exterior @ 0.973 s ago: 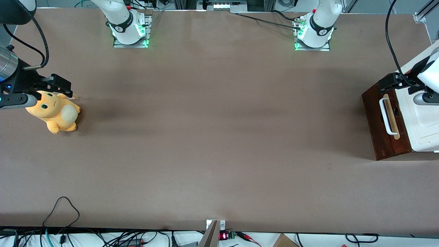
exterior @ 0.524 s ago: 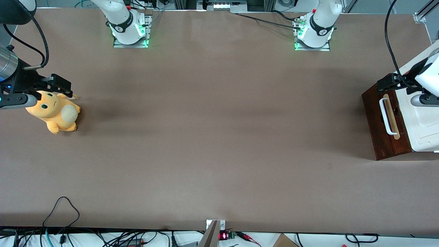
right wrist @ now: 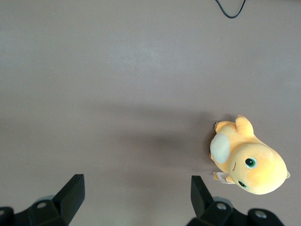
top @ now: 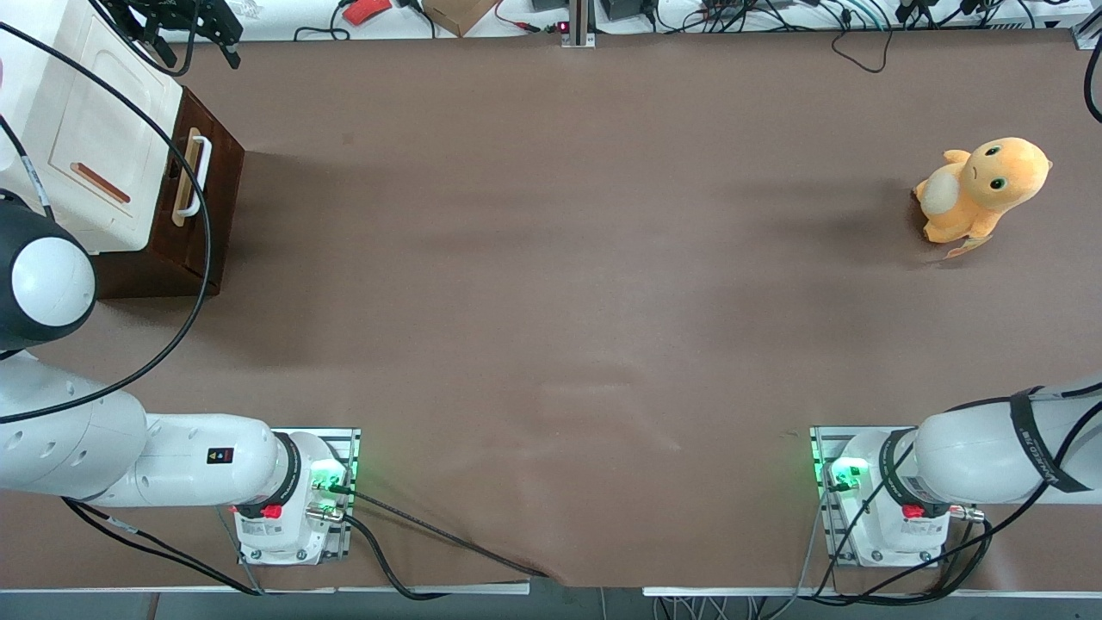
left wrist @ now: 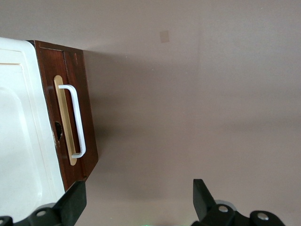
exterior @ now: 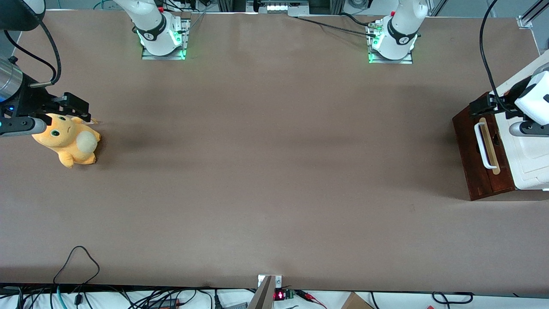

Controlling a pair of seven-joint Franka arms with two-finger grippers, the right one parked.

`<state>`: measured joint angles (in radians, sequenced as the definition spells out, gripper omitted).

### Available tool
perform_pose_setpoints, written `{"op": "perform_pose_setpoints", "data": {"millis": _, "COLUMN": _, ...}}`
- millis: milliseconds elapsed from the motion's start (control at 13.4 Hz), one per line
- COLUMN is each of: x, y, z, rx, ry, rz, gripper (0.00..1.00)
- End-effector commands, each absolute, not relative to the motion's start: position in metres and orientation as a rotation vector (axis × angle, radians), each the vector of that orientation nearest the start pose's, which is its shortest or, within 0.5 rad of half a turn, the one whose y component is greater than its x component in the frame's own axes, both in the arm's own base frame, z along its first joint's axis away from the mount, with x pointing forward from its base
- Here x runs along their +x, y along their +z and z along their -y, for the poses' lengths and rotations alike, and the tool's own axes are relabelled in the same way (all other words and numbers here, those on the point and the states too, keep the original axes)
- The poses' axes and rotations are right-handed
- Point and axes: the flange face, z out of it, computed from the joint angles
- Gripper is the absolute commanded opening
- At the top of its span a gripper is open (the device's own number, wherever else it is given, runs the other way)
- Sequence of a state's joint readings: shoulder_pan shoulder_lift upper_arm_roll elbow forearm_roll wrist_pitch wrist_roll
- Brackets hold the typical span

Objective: Open lower drawer with left arm only
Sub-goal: 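Move the left gripper down to the lower drawer's white handle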

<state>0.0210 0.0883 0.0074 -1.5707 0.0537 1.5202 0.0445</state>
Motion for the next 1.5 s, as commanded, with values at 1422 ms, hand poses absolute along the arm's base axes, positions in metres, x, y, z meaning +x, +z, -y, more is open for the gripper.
{"op": "perform_pose_setpoints", "data": {"millis": 1422, "x": 0.507, "y": 0.267, "z": 0.073, "rx": -1.814, "ry": 0.072, "rz": 0.092, "gripper": 1.00}}
